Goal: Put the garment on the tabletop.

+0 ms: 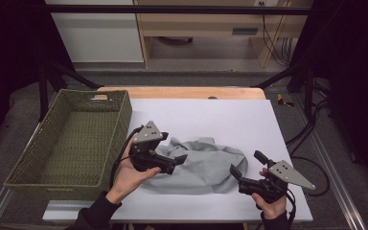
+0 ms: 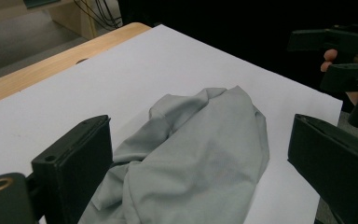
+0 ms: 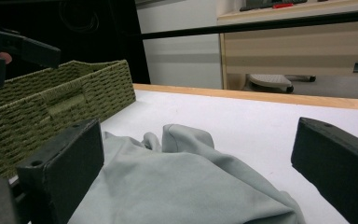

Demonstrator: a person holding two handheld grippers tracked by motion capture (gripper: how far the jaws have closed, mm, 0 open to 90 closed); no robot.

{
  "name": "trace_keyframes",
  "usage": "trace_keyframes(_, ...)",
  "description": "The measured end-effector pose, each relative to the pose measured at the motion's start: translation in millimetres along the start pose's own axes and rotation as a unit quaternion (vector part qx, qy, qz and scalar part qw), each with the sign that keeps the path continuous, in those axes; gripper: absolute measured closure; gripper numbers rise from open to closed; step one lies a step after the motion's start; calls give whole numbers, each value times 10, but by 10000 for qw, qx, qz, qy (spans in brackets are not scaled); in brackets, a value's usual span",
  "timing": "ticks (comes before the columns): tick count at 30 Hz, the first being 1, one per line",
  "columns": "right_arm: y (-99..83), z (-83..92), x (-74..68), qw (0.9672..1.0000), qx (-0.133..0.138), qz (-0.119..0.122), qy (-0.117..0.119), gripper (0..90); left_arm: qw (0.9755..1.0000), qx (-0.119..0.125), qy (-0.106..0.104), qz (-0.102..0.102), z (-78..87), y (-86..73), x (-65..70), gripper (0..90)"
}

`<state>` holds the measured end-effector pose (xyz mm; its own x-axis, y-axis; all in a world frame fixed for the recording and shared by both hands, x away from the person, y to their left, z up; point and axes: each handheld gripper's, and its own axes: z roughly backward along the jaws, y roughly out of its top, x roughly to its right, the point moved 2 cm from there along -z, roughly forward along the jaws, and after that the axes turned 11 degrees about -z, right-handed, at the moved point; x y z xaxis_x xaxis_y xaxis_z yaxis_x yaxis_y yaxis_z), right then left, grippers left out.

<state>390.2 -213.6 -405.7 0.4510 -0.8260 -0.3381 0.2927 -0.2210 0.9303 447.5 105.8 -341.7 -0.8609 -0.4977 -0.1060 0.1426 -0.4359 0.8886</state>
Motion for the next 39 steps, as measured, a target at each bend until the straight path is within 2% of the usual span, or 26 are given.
trace_keyframes(2,1,1,6,10000,17,61,11,24,9998,158,83,58,40,-47,2,59)
trace_keyframes(8,-2,-2,-9,10000,-13,-10,-13,23,9986,375,301,217,154,-170,-57,54)
trace_keyframes(10,2,0,1,10000,1,37,0,23,9981,458,303,282,194,-203,-73,55)
trace_keyframes(14,4,5,-1,10000,-19,-18,-2,21,9968,655,339,297,278,-289,-66,58)
trace_keyframes(19,6,7,5,10000,-14,-18,-13,21,9955,774,427,350,376,-455,-41,57)
trace_keyframes(22,7,8,2,10000,-25,-33,-25,21,9950,764,494,420,431,-547,-48,55)
trace_keyframes(27,6,4,-1,10000,-35,-27,-45,21,9925,867,601,619,539,-676,-76,55)
trace_keyframes(34,3,7,2,10000,-31,25,-32,21,9907,964,717,632,656,-746,-59,55)
trace_keyframes(37,6,9,-3,10000,-26,35,-20,21,9909,921,770,607,683,-768,-48,53)
trace_keyframes(39,6,11,-7,10000,-30,8,-45,21,9907,909,768,661,705,-792,-45,52)
